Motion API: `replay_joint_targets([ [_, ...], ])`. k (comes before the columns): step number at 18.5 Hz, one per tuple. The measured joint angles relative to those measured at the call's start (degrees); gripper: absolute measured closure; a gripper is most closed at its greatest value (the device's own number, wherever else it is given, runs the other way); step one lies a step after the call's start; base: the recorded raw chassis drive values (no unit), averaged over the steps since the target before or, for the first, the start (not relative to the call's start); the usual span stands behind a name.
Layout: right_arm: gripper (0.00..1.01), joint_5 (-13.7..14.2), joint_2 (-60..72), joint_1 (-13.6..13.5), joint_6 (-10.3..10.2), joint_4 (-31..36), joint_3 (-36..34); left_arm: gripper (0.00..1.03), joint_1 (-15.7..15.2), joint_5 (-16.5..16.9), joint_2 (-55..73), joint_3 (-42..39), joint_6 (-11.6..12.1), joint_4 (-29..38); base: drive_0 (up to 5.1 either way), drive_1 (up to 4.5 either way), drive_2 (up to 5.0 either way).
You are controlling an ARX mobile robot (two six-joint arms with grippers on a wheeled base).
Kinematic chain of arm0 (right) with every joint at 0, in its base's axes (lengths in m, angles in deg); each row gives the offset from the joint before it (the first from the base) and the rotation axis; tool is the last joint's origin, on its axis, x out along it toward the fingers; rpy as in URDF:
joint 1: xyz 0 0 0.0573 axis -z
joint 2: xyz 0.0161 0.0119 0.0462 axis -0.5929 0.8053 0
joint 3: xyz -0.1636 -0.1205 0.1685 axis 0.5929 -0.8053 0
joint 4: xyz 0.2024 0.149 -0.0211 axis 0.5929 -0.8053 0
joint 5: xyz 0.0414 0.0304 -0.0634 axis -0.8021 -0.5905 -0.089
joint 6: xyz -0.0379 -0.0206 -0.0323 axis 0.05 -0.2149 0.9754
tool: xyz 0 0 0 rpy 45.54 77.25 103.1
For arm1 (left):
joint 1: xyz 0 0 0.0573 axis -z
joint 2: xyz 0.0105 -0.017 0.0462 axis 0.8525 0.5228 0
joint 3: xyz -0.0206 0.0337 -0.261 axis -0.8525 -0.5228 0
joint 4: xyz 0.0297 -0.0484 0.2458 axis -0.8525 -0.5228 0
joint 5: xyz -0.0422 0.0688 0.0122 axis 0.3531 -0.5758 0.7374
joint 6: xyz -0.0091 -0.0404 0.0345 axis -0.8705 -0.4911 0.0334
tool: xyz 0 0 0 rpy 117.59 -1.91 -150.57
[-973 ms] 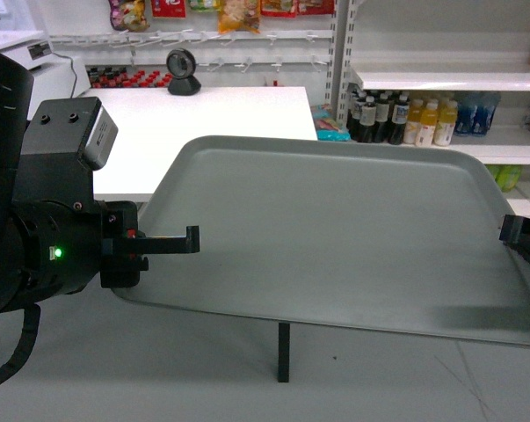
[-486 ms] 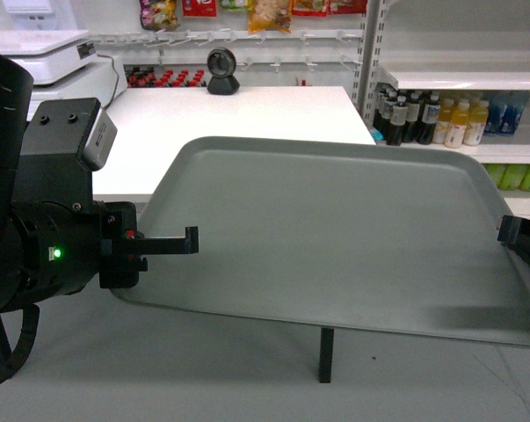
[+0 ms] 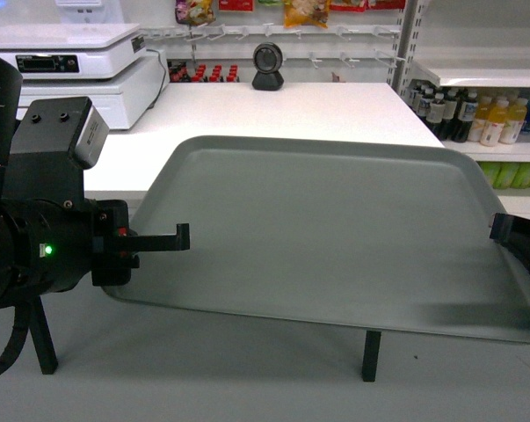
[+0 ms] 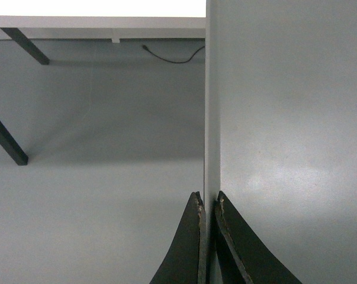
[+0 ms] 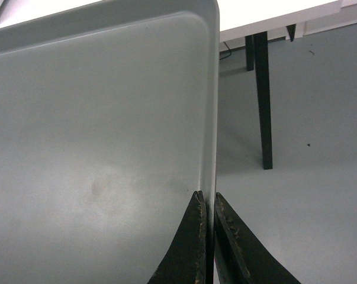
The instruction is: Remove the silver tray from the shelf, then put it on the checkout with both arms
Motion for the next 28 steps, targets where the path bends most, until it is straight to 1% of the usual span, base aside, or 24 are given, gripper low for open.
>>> replay_joint_targets([
  [1,0.99,-0.2,0.0,0.0,0.0,-0.1,0.0,1.0,-0.1,0.1,0.0,0.0,0.2,0.0,0.0,0.0,0.0],
  [4,0.99,0.0,0.0,0.2,0.0,-0.2,-0.2,1.0,0.3,-0.4,0.0,0.0,0.1,0.0,-0.1,4.2,-4.4],
  [8,0.99,0.0,0.0,0.5,0.0,-0.1,-0.2,1.0,0.5,-0.3,0.0,0.0,0.1,0.5,0.2,4.57,-4.1],
  [28,0.99,0.0,0.0,0.5,0.0,-0.2,-0.2,1.0,0.5,-0.3,0.0,0.0,0.1,0.2,0.2,4.49,-4.1],
])
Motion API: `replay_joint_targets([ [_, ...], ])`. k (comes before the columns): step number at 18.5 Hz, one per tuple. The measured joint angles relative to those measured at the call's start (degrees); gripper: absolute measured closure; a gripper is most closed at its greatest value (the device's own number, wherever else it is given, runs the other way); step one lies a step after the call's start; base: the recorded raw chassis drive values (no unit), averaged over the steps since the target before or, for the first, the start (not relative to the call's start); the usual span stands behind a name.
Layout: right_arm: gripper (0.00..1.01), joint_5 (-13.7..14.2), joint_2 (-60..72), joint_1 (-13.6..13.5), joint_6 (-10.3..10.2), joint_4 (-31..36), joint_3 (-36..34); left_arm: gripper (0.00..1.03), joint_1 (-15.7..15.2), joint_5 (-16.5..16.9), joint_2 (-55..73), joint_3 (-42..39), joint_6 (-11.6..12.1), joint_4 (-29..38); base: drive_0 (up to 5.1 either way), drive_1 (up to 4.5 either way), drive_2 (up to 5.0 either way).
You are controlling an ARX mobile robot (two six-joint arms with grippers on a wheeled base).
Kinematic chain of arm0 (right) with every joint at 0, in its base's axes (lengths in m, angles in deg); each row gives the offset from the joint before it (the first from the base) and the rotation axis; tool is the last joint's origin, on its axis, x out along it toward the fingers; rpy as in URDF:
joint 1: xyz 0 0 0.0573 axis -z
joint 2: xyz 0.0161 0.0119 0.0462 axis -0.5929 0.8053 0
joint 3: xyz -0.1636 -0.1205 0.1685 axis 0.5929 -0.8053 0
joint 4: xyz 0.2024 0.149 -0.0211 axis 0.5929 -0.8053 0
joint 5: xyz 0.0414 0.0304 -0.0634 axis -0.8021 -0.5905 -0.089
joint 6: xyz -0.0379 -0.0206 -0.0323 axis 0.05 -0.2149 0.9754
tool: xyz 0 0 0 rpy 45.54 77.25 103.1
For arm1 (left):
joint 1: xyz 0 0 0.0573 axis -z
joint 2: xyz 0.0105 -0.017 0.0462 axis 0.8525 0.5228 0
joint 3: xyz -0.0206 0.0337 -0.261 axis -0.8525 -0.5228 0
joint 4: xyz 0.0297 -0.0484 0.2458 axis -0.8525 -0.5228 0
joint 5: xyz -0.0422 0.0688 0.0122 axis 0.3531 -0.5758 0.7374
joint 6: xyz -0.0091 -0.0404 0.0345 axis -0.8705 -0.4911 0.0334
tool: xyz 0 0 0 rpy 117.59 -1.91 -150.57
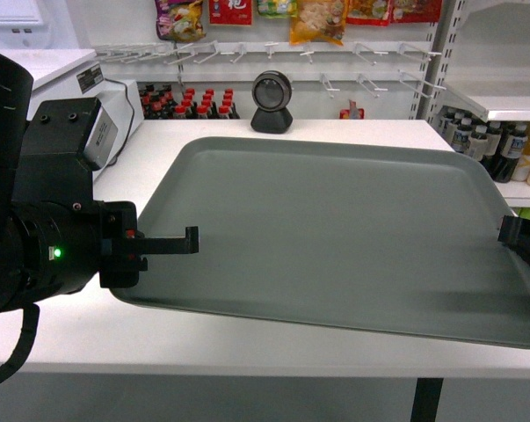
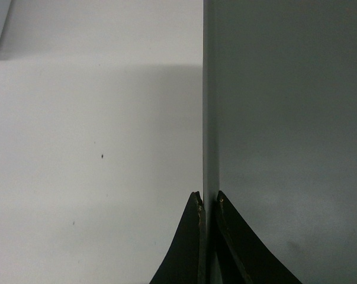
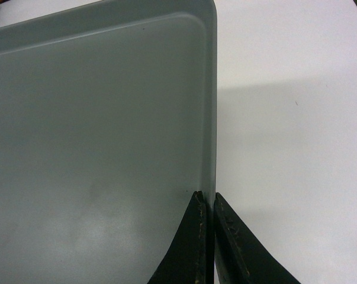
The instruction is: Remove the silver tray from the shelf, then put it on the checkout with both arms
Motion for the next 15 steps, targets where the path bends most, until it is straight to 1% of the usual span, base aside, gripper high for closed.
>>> replay_joint_targets([
  [5,0.99,0.0,0.0,0.0,0.0,0.2,0.0,1.0,0.0,0.0,0.0,0.0,0.0,0.3,-0.1,4.14,-4.3],
  [8,0.99,0.0,0.0,0.0,0.0,0.1,0.0,1.0,0.0,0.0,0.1,0.2,0.0,0.1,0.0,0.0,0.0],
  [9,0.99,0.0,0.0,0.0,0.0,0.2,0.0,1.0,0.0,-0.5,0.1,0.3,-0.1,-0.9,0.0,0.0,0.0],
  [10,0.99,-0.2,-0.1,0.0,0.8,-1.9,0.6,1.0,1.0,-4.2,0.5,4.4,-2.7,-11.3,0.0,0.0,0.0],
  [11,0.99,0.6,-0.2,-0.9,2.9,-9.4,3.3,1.0,1.2,-6.3,1.7,7.9,-3.6,-17.9,0.0,0.0,0.0],
  [12,0.99,0.7,0.8,-1.2,5.6,-13.0,5.5,0.99,1.2,-7.0,3.5,11.1,-5.2,-23.2,0.0,0.0,0.0],
  [14,0.99,-0.2,3.0,-1.1,8.2,-17.3,9.8,0.99,0.4,-4.8,6.0,15.2,-8.0,-27.8,0.0,0.0,0.0],
  [15,0.99,-0.5,4.8,-1.0,9.1,-17.6,12.2,0.99,0.0,-3.9,7.3,16.7,-8.9,-27.8,0.0,0.0,0.0],
])
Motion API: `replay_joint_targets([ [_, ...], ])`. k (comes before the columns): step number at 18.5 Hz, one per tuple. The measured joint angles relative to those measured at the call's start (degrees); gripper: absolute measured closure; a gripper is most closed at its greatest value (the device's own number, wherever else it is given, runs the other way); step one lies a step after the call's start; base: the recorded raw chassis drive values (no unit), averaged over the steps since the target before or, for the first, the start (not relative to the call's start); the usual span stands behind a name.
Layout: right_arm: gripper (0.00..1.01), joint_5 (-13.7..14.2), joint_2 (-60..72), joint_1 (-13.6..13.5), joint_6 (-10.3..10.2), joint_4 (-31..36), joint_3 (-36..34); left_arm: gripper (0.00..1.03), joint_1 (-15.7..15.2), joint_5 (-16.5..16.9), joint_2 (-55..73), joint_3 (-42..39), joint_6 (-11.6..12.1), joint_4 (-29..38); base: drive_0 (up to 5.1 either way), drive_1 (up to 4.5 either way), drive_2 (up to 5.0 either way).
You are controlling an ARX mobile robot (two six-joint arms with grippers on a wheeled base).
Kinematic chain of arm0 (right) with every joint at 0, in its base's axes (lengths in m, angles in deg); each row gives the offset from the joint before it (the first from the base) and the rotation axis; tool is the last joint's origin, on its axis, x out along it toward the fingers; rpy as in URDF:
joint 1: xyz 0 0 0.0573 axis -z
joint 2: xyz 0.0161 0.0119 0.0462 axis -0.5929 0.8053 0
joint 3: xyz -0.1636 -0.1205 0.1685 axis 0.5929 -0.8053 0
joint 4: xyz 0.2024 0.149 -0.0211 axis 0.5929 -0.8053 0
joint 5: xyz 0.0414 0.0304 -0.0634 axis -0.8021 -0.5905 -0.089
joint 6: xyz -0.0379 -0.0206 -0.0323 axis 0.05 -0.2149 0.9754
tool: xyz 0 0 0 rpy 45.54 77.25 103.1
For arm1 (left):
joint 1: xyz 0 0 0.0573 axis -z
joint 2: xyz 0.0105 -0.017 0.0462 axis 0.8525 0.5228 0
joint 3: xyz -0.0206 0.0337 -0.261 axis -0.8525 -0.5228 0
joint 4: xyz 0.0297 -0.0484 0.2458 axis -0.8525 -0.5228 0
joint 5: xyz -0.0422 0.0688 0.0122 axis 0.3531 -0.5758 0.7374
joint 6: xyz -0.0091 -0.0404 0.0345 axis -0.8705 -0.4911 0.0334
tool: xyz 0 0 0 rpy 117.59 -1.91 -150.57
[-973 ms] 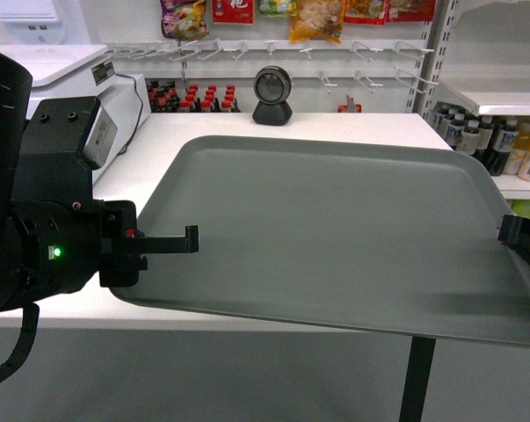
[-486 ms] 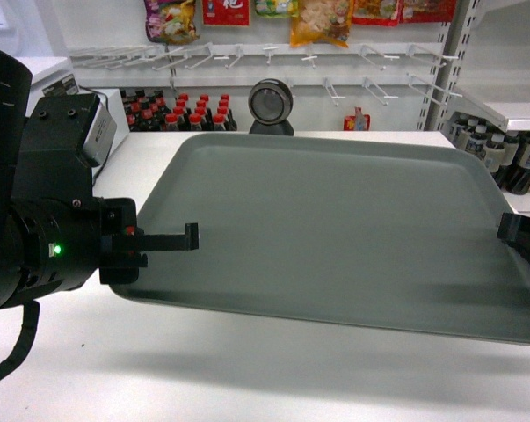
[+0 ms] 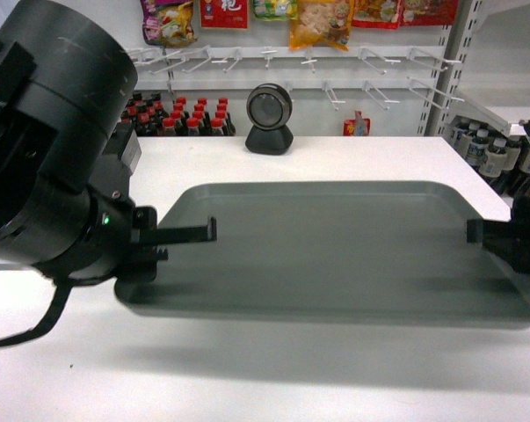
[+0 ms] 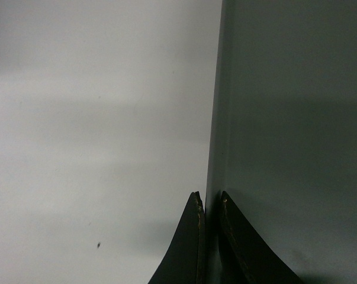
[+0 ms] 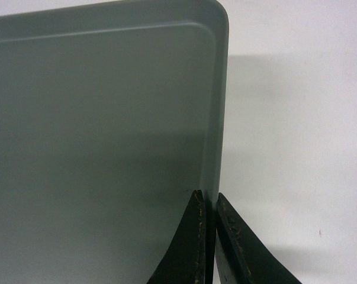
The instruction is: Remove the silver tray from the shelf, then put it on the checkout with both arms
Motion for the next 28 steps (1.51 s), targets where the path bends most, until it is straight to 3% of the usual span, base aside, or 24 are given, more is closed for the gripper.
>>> replay_joint_targets([
  [3,0.99,-0.4,7.0,0.2,0.6,1.2,7.8,0.99,-2.8,3.4,6.0,7.8,-0.8,1.3,0.0,0.0,0.0],
  [9,0.99,0.6,18.9,-1.1,1.6,2.2,18.8,0.99,-4.9,3.4,16.0,16.7,1.7,1.9,0.0,0.0,0.0],
  [11,0.99,2.6,24.0,-2.8,1.6,2.6,22.2,0.99,-5.7,2.7,20.0,18.4,2.7,1.4,0.0,0.0,0.0],
  [12,0.99,5.5,26.7,-4.4,1.6,0.9,23.4,0.99,-5.7,2.5,22.0,19.3,3.2,0.1,0.0,0.0,0.0],
  [14,0.84,7.0,27.1,-5.0,2.2,-1.3,23.4,0.99,-5.5,3.0,23.0,20.5,3.7,-1.8,0.0,0.0,0.0],
  [16,0.68,7.0,27.1,-5.5,2.5,-0.7,22.1,0.82,-4.8,1.5,23.7,21.0,3.1,-2.6,0.0,0.0,0.0],
  [18,0.49,7.4,27.0,-5.2,2.9,1.9,21.0,0.64,-4.1,2.2,23.5,20.2,2.9,-1.2,0.0,0.0,0.0],
  [21,0.24,5.0,21.4,-2.5,2.8,6.9,16.7,0.38,-4.3,4.9,18.1,15.8,-2.4,4.8,0.0,0.0,0.0],
  [22,0.14,4.7,17.1,-1.5,2.8,11.5,13.9,0.28,-4.5,3.3,12.9,12.6,-5.0,9.9,0.0,0.0,0.0],
  [23,0.2,8.1,16.3,-1.1,3.9,25.0,10.9,0.23,-4.6,0.9,8.4,9.8,-4.6,16.8,0.0,0.0,0.0],
  [24,0.31,11.3,14.4,-0.5,5.3,37.6,6.4,0.31,-5.5,2.7,4.4,4.9,-0.7,32.4,0.0,0.0,0.0],
  [25,0.42,11.5,12.2,-0.5,6.2,46.2,-0.7,0.42,-6.5,3.8,0.1,-2.0,5.8,46.2,0.0,0.0,0.0],
  [26,0.53,11.3,10.2,-0.4,6.6,52.2,-6.8,0.53,-7.8,5.0,-2.3,-9.0,11.5,55.3,0.0,0.0,0.0],
  [27,0.66,10.7,6.7,0.0,6.9,55.5,-11.8,0.66,-9.0,6.0,-3.5,-16.5,15.4,61.9,0.0,0.0,0.0],
  [28,0.77,10.3,2.4,0.4,7.1,55.8,-15.1,0.77,-10.1,6.6,-5.3,-21.4,17.4,64.8,0.0,0.0,0.0],
])
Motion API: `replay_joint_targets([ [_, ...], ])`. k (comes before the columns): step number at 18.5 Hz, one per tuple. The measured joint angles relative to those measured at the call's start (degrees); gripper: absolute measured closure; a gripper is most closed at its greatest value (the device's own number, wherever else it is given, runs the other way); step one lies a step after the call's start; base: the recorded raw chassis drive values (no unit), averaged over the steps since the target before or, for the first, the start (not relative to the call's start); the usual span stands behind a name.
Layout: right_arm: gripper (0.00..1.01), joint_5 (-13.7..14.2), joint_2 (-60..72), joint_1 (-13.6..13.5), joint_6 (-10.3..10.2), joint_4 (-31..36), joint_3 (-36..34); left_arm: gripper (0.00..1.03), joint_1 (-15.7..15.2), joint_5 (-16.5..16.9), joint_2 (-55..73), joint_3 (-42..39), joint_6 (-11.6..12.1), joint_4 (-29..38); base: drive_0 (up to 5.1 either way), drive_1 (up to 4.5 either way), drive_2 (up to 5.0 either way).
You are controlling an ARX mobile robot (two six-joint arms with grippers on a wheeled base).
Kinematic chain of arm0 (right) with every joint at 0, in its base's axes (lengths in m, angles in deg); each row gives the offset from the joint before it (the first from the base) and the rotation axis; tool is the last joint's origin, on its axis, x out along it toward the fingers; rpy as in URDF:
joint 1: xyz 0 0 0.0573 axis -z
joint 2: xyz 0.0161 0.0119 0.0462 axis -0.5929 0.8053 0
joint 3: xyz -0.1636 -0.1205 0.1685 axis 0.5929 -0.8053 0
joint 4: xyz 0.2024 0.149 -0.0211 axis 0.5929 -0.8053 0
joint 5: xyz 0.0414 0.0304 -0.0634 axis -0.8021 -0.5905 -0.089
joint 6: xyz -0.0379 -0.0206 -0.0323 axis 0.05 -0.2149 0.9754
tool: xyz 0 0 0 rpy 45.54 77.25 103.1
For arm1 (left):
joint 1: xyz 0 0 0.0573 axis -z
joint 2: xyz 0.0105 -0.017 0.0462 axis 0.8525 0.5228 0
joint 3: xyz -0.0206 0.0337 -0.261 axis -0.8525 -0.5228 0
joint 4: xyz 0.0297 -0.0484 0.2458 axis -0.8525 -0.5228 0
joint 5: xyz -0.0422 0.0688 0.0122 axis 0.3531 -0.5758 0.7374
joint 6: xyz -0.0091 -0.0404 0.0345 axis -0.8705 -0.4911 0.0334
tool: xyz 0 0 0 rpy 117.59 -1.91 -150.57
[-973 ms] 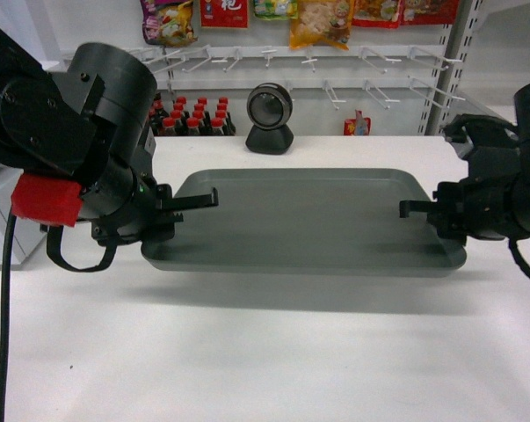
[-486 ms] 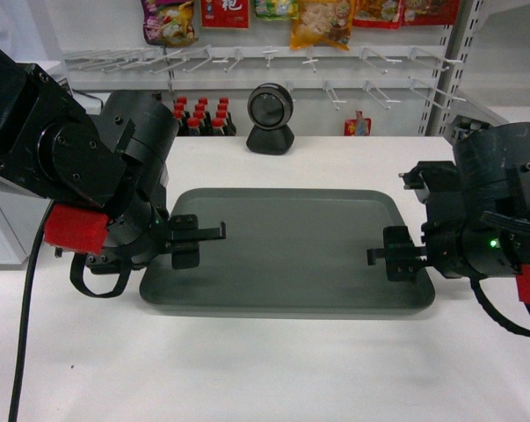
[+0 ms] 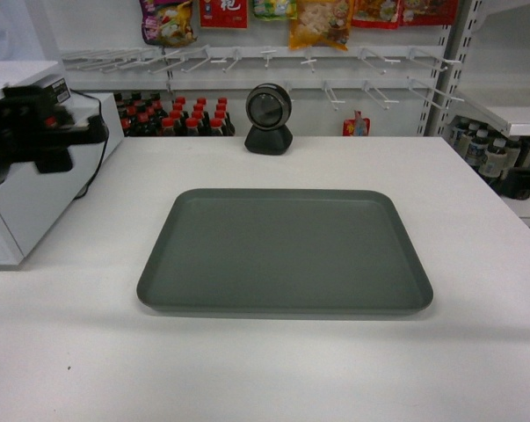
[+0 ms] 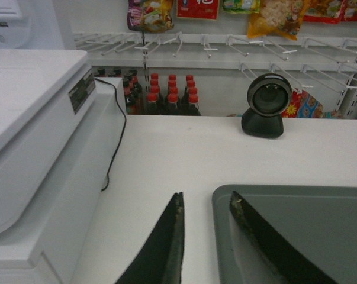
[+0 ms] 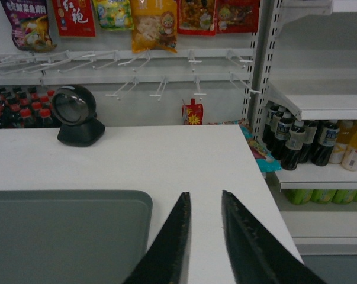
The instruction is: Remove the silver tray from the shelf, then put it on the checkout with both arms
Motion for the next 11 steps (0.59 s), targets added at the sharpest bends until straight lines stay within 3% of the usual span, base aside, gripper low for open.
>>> replay_joint_targets([
  [2,1.0,-0.5,-7.0,1.1,0.4,0.3,-7.0,1.0,-1.4,1.9,-6.3,-7.1,1.8,6.2,0.0,0.0,0.0],
  [4,0.99,-1.2,-12.3,1.7,0.5,-0.3,-12.9,1.02,-2.5,3.5,-10.5,-13.7,2.2,5.1,0.0,0.0,0.0],
  [6,0.99,-4.2,-18.6,4.4,0.6,-1.6,-16.7,1.02,-3.8,4.4,-15.6,-18.1,2.2,4.0,0.0,0.0,0.0],
  [9,0.99,-4.2,-31.2,4.7,0.6,-11.1,-21.2,1.02,-5.0,6.1,-24.9,-23.5,2.2,0.5,0.0,0.0,0.0],
  [11,0.99,-4.2,-33.3,4.7,0.6,-11.7,-21.8,1.02,-5.6,6.9,-26.1,-24.2,2.3,-0.4,0.0,0.0,0.0],
])
